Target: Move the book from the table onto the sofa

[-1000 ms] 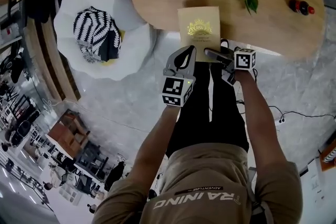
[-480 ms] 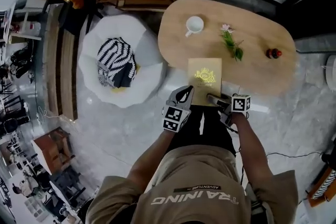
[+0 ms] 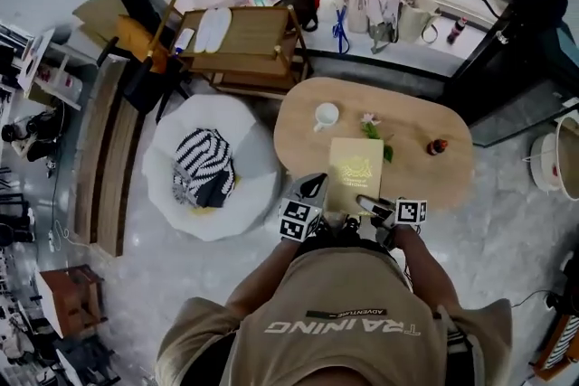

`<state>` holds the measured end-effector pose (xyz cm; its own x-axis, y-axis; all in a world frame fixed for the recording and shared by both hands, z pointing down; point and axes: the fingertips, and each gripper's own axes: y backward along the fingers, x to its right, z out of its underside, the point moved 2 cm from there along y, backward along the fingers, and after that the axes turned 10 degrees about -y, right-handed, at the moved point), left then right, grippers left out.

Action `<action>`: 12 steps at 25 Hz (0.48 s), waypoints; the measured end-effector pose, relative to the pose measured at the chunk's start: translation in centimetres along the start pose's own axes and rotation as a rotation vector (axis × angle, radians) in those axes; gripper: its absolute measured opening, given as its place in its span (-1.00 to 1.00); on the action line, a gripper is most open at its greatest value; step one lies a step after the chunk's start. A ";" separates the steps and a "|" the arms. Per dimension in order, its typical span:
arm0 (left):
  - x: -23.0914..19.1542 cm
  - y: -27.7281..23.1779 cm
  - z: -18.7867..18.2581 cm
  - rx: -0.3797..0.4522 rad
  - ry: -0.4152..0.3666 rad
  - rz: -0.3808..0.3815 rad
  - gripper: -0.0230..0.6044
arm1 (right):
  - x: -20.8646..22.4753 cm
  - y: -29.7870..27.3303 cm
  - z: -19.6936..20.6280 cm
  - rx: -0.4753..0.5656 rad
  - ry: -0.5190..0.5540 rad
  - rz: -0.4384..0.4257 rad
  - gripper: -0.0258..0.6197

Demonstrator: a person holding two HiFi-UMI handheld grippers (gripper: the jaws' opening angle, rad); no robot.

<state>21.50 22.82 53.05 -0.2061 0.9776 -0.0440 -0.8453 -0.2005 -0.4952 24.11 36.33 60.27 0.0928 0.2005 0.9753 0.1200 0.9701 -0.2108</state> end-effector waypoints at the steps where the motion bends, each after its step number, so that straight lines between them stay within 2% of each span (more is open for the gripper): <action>1: -0.3 0.2 -0.8 0.008 -0.007 -0.007 -0.93 | -1.2 0.3 -0.8 0.002 0.021 -0.005 -0.24; 4: -2.0 0.0 -3.1 0.037 -0.007 -0.035 -0.93 | -3.6 0.4 -3.8 0.005 0.082 -0.034 -0.24; 7: -3.3 -0.2 -4.3 0.067 -0.002 -0.062 -0.93 | -4.3 0.5 -5.6 0.017 0.125 -0.034 -0.24; 12: -5.8 1.4 -5.6 0.093 0.004 -0.131 -0.93 | -5.3 -1.6 -6.5 0.009 0.138 -0.054 -0.24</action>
<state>24.31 17.24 47.79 -0.0892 0.9959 0.0126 -0.9068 -0.0760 -0.4147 29.85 32.85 55.02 0.2215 0.1278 0.9667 0.1199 0.9803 -0.1571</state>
